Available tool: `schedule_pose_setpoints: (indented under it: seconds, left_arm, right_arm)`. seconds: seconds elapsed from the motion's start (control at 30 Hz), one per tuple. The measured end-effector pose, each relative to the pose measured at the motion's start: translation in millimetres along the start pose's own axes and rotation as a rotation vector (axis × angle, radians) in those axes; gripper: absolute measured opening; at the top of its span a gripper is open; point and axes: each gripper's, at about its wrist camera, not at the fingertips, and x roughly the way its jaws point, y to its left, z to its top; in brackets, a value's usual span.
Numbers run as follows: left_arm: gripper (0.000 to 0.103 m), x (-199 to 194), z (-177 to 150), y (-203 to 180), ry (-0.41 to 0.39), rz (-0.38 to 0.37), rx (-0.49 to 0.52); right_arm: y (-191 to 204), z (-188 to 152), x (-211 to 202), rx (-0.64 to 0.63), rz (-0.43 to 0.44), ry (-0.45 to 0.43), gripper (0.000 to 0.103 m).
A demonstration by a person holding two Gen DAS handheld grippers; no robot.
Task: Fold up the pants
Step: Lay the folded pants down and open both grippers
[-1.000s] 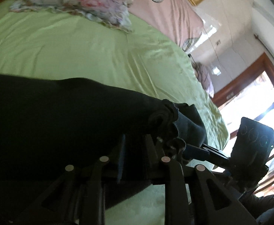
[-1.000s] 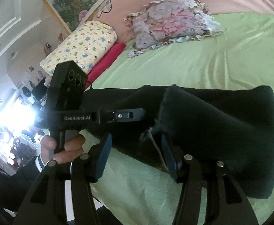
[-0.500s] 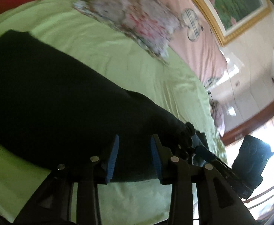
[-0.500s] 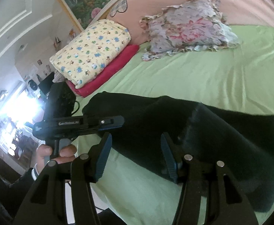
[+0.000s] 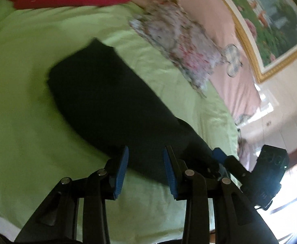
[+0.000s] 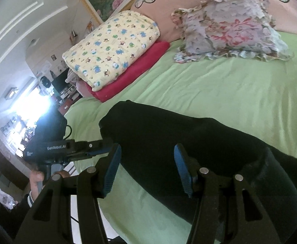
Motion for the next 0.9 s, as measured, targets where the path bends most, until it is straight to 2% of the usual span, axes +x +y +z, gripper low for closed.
schedule_pose_setpoints:
  seconds: [0.37, 0.67, 0.77, 0.9]
  left_arm:
    - [0.036, -11, 4, 35, -0.056, 0.097, -0.1]
    - [0.036, -9, 10, 60, -0.061, 0.092, -0.186]
    - [0.04, -4, 13, 62, -0.06, 0.087, -0.206]
    - [0.04, -1, 19, 65, -0.076, 0.093, -0.227]
  right_arm:
    - [7, 31, 37, -0.035, 0.036, 0.043, 0.056]
    - [4, 59, 87, -0.042, 0.066, 0.119, 0.056]
    - [4, 69, 105, -0.06, 0.068, 0.147, 0.056]
    - [2, 84, 135, -0.085, 0.085, 0.22, 0.056]
